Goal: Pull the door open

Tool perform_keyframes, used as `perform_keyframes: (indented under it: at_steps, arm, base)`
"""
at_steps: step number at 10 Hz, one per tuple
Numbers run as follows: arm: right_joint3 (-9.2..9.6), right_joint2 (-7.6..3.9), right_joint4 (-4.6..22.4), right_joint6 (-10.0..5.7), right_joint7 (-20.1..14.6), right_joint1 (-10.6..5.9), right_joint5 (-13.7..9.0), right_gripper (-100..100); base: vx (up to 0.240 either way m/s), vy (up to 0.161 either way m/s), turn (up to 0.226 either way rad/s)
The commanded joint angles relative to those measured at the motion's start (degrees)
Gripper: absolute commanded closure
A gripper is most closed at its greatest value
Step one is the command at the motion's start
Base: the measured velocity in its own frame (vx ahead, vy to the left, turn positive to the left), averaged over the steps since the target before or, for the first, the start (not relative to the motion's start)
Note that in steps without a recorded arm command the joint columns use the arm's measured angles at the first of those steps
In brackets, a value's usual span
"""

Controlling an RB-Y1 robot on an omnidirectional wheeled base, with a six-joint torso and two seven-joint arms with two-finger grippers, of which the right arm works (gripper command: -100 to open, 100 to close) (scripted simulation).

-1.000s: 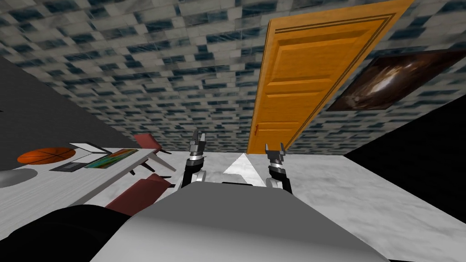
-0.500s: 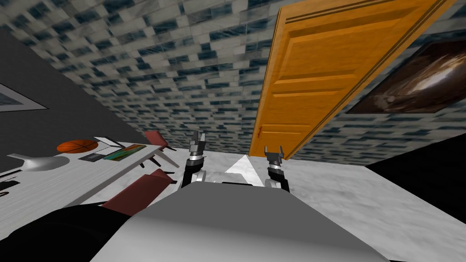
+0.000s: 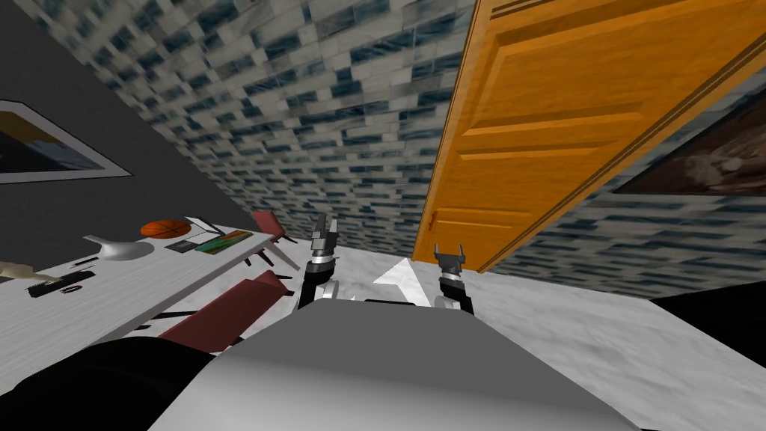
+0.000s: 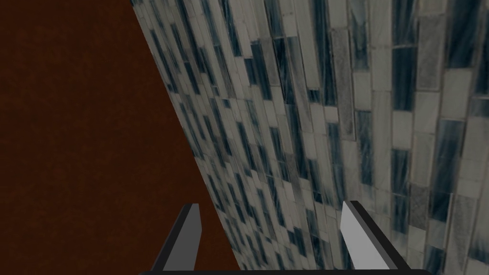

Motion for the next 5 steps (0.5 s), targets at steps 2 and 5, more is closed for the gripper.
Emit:
perform_keyframes:
  at_steps: [2, 5]
  arm:
    - [0.25, -0.37, 2.9, -0.95, -1.8, -1.02, -1.7, -100]
    - [0.84, -0.77, 6.5, -1.92, -4.5, -1.92, -4.8, -100]
  base:
    - [0.037, -0.049, 0.071]
    - [0.059, -0.067, 0.158]
